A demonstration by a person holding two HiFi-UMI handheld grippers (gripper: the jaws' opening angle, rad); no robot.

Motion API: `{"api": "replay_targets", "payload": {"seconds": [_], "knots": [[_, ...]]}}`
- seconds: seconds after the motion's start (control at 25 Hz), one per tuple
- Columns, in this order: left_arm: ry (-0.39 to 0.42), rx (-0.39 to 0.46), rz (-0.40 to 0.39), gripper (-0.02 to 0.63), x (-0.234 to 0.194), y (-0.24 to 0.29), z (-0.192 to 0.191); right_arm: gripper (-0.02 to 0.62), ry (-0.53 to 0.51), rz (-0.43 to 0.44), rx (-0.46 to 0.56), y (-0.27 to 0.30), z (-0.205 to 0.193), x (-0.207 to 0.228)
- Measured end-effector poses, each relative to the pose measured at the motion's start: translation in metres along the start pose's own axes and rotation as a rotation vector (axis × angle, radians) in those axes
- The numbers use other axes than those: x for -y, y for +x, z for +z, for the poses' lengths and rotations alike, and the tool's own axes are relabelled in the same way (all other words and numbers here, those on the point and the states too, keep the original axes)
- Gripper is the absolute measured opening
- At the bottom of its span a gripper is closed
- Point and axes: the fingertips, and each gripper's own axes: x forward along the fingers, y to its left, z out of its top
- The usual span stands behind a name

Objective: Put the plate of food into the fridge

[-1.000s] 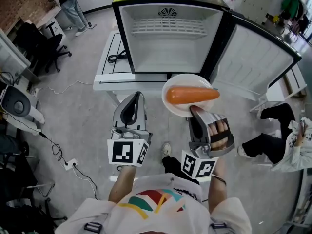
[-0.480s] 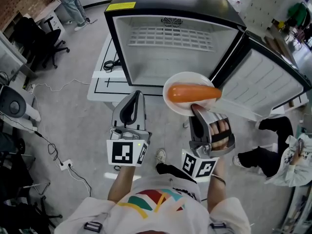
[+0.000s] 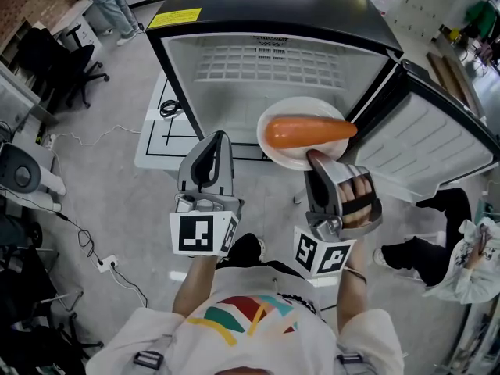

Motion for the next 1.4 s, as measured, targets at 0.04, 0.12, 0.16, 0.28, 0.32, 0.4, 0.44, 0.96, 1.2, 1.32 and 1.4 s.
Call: {"api": "replay_targets", "payload": {"seconds": [0.04,0.12,0.16,0.28,0.32,0.4,0.44,0.96,1.2,1.32,1.4], "knots": [[-0.003,0.001,0.001,0.006,-0.002,0.003,0.0,0.029,-0.002,-0.007,0.007,0.005,0.001,0.003],[-0.007,0.004,0.001,0.006,-0.005,0.011,0.001,0.028,0.001,-0.023,0.015,0.013,0.002,0.008],[-0.006,0.006,0.001,0.006,-0.007,0.014,0.002,0.028,0.004,-0.029,0.017,0.017,0.003,0.011],[0.006,0.021,0.0,0.006,-0.013,0.028,0.006,0.029,-0.006,-0.045,0.023,0.031,0.003,0.018],[0.011,0.024,-0.002,0.006,-0.015,0.034,0.006,0.029,-0.012,-0.049,0.022,0.037,0.002,0.02],[0.016,0.029,-0.01,0.006,-0.018,0.044,0.005,0.029,-0.02,-0.05,0.017,0.048,0.0,0.021],[0.016,0.031,-0.016,0.006,-0.02,0.049,0.005,0.029,-0.022,-0.048,0.015,0.053,0.0,0.02],[0.008,0.018,-0.071,0.006,-0.044,0.091,-0.013,0.029,-0.066,0.002,-0.024,0.118,-0.005,0.026],[0.016,0.011,-0.092,0.006,-0.046,0.098,-0.015,0.029,-0.097,0.081,0.0,0.141,-0.002,0.025],[0.04,0.015,-0.093,0.006,-0.047,0.097,-0.014,0.029,-0.11,0.102,0.009,0.152,0.0,0.023],[0.046,0.016,-0.095,0.006,-0.046,0.096,-0.015,0.029,-0.117,0.112,0.013,0.159,0.001,0.021]]}}
